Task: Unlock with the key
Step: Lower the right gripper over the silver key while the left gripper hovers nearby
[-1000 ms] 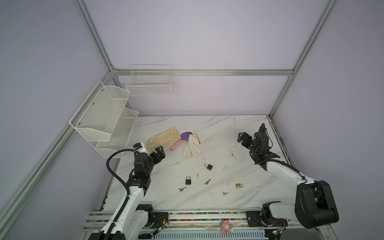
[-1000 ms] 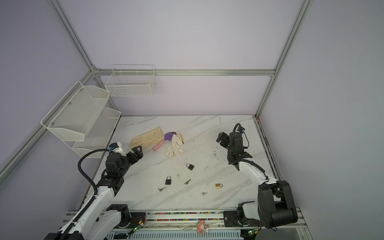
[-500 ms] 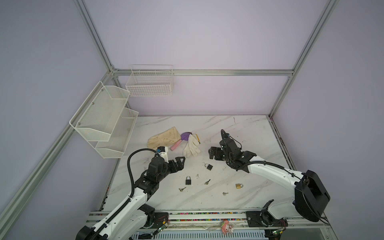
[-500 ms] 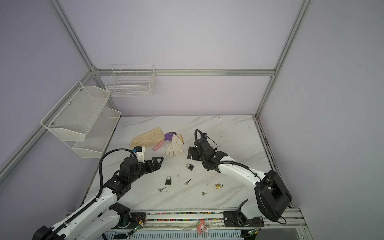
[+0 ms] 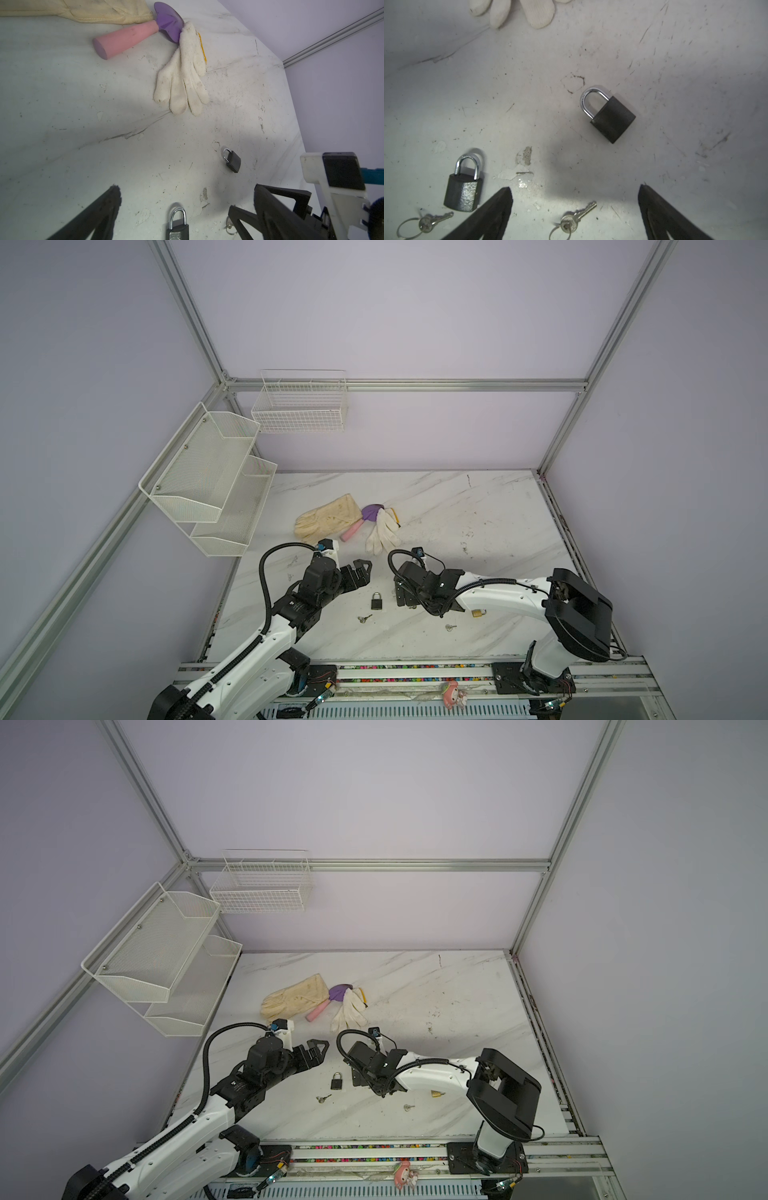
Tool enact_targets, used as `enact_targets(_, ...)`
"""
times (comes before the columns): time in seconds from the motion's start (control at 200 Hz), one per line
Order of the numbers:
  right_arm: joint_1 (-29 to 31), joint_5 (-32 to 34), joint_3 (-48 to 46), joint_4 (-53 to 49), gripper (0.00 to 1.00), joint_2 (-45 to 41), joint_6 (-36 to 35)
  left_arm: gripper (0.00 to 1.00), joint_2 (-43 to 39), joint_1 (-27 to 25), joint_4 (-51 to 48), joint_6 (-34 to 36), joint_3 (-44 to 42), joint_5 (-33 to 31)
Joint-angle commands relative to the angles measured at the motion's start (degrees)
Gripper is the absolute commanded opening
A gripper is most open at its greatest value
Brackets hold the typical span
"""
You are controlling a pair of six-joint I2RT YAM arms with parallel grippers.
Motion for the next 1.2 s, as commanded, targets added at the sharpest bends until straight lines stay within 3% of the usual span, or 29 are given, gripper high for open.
enact_targets(0.0,1.1,4.2,0.9,-4.3,0.97,1.1,3.1,1.0,0.6,-0.6,-0.2,-1.0,5.6,0.0)
enact_targets(0.805,2.9,0.7,-4.2,-10.6,0.97,0.7,0.3,1.0,3.8,-6.3,-1.9,-4.0,8.1,-1.7)
enact_targets(1.195,-3.6,-1.3,-6.4,-13.0,0.97,-7.2,-3.8,1.0,7.1,-9.3,-1.9,-4.5,11.6,-2.7)
